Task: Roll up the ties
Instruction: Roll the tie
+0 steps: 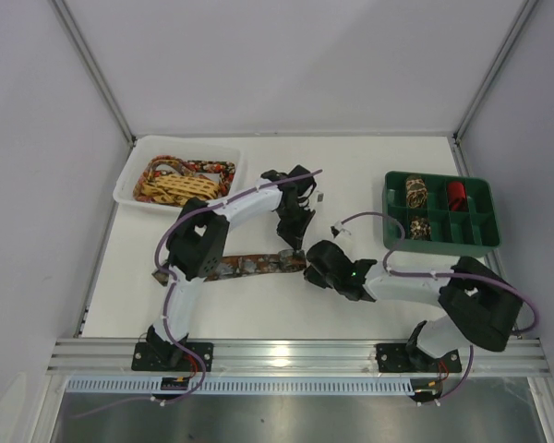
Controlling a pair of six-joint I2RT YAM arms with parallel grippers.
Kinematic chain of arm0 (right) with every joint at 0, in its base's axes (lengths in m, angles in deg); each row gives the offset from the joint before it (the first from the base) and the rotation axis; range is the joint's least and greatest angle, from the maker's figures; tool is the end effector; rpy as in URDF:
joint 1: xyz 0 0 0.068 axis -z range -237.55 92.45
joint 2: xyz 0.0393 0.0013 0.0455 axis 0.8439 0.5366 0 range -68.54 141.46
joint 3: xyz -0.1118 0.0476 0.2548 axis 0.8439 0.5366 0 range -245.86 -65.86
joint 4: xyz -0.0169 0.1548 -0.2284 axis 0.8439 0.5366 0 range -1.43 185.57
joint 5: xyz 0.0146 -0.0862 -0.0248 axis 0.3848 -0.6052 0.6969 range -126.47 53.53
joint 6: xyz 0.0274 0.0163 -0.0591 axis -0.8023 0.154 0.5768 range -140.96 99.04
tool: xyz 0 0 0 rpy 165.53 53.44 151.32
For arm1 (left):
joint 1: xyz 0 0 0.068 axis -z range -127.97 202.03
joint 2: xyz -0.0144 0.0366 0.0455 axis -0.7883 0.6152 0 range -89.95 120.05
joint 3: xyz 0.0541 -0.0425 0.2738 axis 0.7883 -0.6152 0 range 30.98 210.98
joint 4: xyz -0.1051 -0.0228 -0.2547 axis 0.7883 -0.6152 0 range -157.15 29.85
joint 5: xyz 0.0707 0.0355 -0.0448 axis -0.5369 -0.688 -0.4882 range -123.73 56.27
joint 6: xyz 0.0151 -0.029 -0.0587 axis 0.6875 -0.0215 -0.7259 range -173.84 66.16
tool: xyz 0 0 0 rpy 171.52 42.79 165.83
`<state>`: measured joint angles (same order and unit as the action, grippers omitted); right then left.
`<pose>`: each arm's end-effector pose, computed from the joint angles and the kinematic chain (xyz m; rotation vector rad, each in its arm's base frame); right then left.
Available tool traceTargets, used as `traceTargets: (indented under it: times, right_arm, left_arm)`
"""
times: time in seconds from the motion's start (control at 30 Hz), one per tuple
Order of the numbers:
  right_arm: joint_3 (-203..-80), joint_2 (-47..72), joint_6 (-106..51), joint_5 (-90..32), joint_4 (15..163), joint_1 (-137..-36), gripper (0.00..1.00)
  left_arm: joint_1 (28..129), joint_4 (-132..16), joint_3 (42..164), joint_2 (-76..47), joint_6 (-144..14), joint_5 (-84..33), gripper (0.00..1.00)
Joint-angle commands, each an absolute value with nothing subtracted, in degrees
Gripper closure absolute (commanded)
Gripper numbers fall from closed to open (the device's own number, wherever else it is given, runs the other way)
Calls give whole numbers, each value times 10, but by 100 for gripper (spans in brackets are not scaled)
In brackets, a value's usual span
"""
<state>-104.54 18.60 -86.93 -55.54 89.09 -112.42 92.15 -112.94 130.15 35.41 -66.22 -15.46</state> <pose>0.1904 0.2402 0.1374 0.3896 2.4187 0.5928 0.3433 -0.3112 0.1529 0.7790 2.9574 -0.5714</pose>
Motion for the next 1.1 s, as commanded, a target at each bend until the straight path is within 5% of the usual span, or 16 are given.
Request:
traceTargets:
  times: [0.0,0.3,1.07]
  right_arm:
    - [-1015,106,-873,-584,945,-1132,100]
    - [-982,38,-826,-570,967,-1146,100]
    - [-1107,297,-944,-587,877,-1157,100]
  left_arm:
    - [919,-1155,1357,341,-660,-188,100]
    - [878,-1176,1372,349,-692,-236,100]
    - [896,-1087,1171,266,-679,-171,100]
